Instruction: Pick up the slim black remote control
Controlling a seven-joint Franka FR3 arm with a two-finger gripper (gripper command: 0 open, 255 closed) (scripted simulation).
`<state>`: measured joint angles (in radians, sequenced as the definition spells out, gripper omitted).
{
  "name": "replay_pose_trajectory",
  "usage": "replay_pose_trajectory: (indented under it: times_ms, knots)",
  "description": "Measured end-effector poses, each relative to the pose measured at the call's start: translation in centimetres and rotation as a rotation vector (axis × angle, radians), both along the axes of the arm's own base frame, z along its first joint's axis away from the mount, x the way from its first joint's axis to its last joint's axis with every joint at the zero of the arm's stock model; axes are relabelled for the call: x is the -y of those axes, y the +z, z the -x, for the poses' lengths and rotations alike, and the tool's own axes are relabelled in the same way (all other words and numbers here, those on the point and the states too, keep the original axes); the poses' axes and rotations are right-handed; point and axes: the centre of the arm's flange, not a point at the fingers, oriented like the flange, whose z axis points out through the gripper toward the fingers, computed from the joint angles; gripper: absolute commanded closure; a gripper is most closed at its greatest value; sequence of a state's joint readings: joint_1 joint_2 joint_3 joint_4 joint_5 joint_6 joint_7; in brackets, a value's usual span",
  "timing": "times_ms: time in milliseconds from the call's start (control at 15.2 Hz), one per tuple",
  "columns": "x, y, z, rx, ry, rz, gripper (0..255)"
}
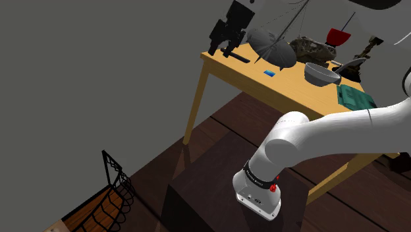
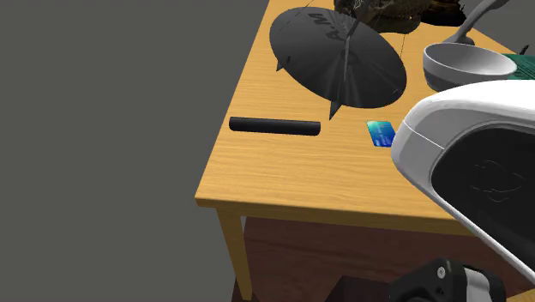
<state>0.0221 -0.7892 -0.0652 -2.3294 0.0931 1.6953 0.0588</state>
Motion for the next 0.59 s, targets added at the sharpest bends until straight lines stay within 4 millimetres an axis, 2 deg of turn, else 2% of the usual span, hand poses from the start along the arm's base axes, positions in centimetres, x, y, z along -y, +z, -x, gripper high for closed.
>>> replay_pose_trajectory:
  times_ms: [66, 198, 594]
  knots:
    - [0.0, 0.0, 0.0, 0.000, 0.000, 0.000, 0]
    - [1.6, 0.0, -0.4, -0.006, 0.003, 0.002, 0]
    - [8.5, -1.2, -2.5, -0.034, 0.018, 0.012, 0]
